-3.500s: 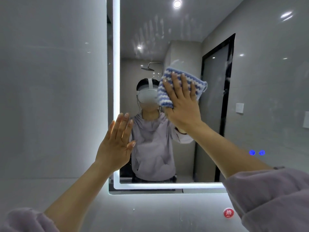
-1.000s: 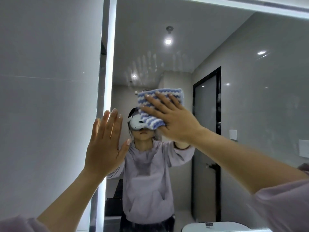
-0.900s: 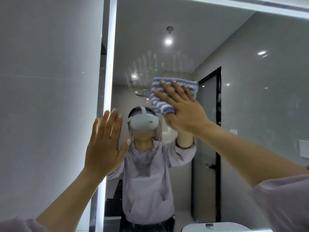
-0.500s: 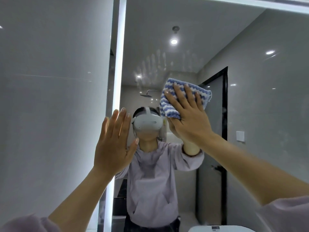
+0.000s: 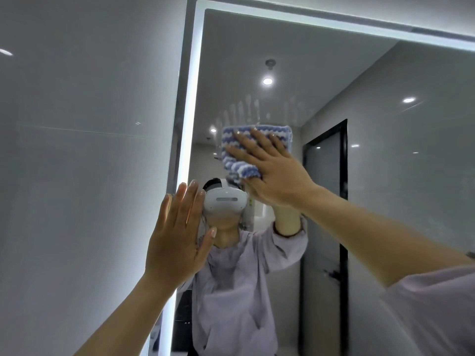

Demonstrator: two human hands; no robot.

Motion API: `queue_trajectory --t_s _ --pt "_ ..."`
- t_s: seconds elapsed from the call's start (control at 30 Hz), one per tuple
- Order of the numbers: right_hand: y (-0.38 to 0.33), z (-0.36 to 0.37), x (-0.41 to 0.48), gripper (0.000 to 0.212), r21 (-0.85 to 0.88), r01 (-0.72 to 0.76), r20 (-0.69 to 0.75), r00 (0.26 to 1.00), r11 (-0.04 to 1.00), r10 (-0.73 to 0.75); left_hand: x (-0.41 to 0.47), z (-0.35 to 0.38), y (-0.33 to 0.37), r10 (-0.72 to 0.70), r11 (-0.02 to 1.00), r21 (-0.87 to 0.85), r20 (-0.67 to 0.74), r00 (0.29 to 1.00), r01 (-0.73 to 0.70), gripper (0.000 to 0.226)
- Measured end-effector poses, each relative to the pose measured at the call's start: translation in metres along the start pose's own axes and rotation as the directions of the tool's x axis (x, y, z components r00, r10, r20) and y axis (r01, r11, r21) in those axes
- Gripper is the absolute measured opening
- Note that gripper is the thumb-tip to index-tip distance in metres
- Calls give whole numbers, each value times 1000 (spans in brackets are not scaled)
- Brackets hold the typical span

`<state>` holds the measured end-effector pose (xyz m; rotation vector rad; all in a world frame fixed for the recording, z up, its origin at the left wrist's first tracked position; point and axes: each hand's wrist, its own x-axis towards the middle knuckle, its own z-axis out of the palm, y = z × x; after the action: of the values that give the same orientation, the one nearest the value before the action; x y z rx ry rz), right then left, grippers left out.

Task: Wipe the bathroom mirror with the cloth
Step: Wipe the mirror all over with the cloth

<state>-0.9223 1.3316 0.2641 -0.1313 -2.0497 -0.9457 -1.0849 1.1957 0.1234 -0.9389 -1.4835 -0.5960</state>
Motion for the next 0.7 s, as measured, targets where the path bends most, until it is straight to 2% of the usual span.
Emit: queue_trajectory --t_s 0.1,0.2,0.37,0.47,0.57,0.7 --pt "17 -4 14 54 44 -161 -57 985 986 163 0 2 -1 -3 1000 7 1 1000 3 69" --pt "32 -6 20 54 132 -347 -143 920 929 364 0 2 -1 -4 1000 -1 -8 1000 4 70" --pt "21 1 24 57 176 -421 -197 871 890 451 0 3 -1 -10 1000 -17 -25 1000 10 71" --pt "12 1 19 58 154 -393 -170 893 906 416 0 2 0 -7 1000 -19 -31 999 6 70" --pt "-6 5 10 57 74 -260 -142 953 963 268 0 2 0 5 1000 -19 -41 999 -6 70" --pt "-30 13 8 58 -23 -109 -115 988 994 105 0 1 0 3 1000 -16 -43 999 -3 70"
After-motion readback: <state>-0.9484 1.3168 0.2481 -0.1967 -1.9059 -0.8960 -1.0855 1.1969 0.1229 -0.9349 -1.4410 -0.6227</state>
